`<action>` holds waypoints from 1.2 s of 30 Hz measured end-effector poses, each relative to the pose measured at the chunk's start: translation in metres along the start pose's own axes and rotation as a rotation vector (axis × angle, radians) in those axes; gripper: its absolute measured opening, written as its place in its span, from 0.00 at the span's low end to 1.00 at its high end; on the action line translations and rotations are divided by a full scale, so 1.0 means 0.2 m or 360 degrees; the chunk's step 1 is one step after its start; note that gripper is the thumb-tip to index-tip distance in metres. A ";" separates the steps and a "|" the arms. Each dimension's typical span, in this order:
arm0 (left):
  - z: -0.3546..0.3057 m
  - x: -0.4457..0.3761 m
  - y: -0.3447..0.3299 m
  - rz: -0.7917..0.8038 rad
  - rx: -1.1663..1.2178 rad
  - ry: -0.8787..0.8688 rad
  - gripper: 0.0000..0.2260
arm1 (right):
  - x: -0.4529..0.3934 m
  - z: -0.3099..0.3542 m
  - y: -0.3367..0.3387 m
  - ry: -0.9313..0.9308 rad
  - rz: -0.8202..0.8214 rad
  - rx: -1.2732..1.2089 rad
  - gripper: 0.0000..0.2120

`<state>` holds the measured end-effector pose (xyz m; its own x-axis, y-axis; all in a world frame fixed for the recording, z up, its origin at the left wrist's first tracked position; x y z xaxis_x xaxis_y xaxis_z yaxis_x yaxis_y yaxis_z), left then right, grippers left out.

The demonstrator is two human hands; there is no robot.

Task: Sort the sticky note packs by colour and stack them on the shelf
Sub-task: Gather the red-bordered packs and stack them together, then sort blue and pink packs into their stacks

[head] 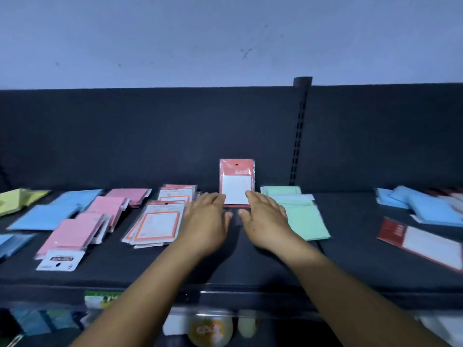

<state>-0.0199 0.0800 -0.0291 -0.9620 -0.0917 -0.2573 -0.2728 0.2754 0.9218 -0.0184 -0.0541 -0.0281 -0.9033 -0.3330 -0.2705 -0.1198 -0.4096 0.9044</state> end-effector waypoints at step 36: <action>-1.97 0.05 -0.63 0.0608 0.0079 -0.0187 0.23 | 0.78 -1.72 0.82 -0.0714 0.0011 -0.0064 0.29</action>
<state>0.0093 -0.3324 -0.0333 -0.9885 0.1353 0.0673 0.1072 0.3144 0.9432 -0.0367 -0.4647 -0.0348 -0.9943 0.0618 -0.0866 -0.1051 -0.4441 0.8898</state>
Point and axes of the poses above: each hand's wrist, its own x-axis away from the middle knuckle, its own y-axis out of the back of the hand, z = x × y, the point moved 1 cm from there along -x, towards the middle knuckle, and after that the axes turned 15 degrees about y, right-handed, at the moved point
